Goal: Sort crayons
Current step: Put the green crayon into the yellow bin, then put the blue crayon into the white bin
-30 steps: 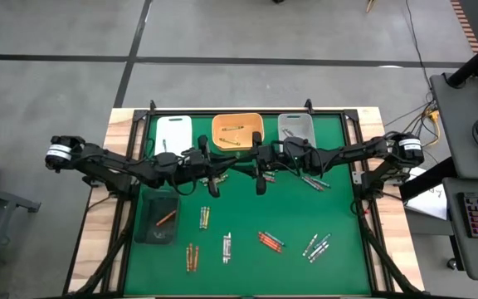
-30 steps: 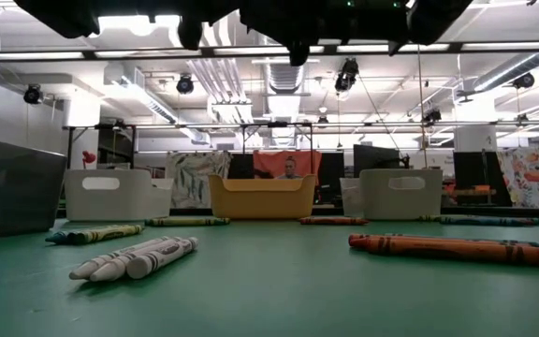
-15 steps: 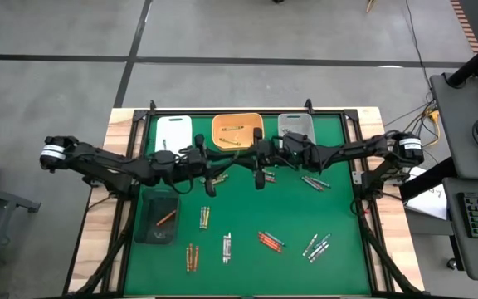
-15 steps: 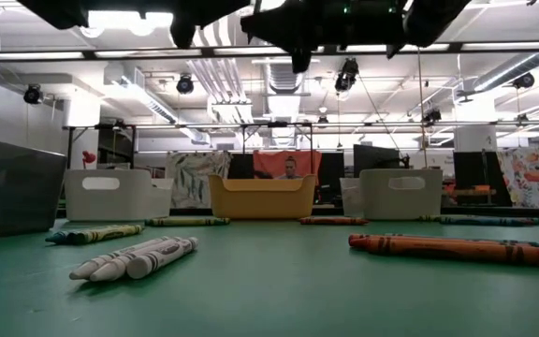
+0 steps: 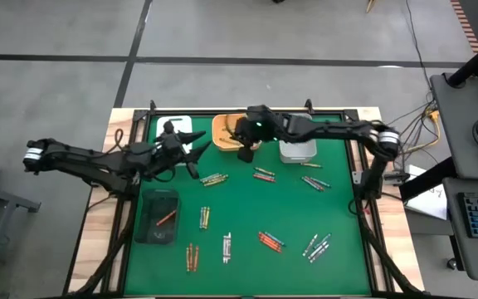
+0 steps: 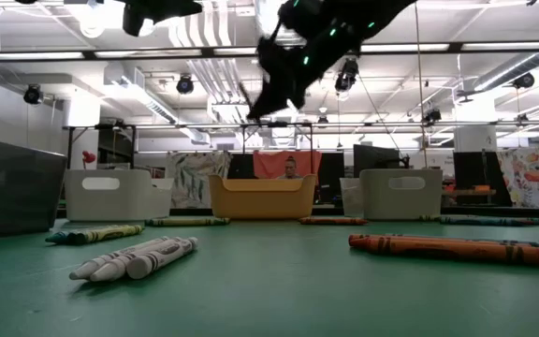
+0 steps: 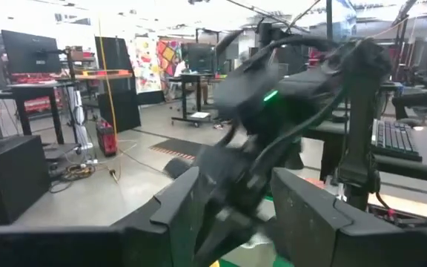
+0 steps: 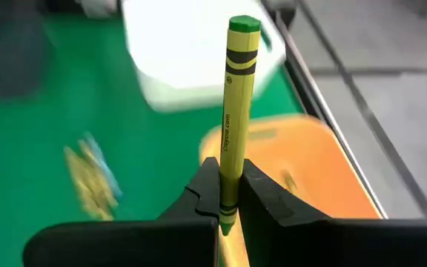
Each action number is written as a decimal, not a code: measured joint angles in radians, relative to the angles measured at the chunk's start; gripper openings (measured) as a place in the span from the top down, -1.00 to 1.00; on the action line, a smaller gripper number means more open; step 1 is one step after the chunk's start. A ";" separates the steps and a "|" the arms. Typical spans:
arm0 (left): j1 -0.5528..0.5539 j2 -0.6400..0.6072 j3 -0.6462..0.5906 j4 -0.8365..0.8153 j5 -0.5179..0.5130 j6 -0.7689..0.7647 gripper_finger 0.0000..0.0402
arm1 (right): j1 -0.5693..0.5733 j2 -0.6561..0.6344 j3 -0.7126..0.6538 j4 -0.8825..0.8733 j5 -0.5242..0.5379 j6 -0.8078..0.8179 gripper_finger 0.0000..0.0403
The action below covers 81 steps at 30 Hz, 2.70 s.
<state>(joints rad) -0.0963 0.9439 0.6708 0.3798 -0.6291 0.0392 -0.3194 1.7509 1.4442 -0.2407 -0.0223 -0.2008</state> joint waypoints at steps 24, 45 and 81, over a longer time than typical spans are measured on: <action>-0.001 -0.007 0.000 -0.122 0.000 -0.056 0.27 | -0.122 0.286 0.255 -0.271 0.102 -0.193 0.58; -0.001 0.158 0.003 -0.286 0.045 -0.327 0.28 | -0.021 -0.103 0.153 -0.630 0.014 0.005 0.57; 0.109 0.650 0.185 -0.829 0.330 -0.216 0.56 | 0.277 -0.408 -0.216 -0.501 0.079 0.306 0.62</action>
<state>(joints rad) 0.0122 1.5938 0.8555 -0.4496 -0.2993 -0.1766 -0.0429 1.3430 1.2282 -0.7414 0.0570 0.1051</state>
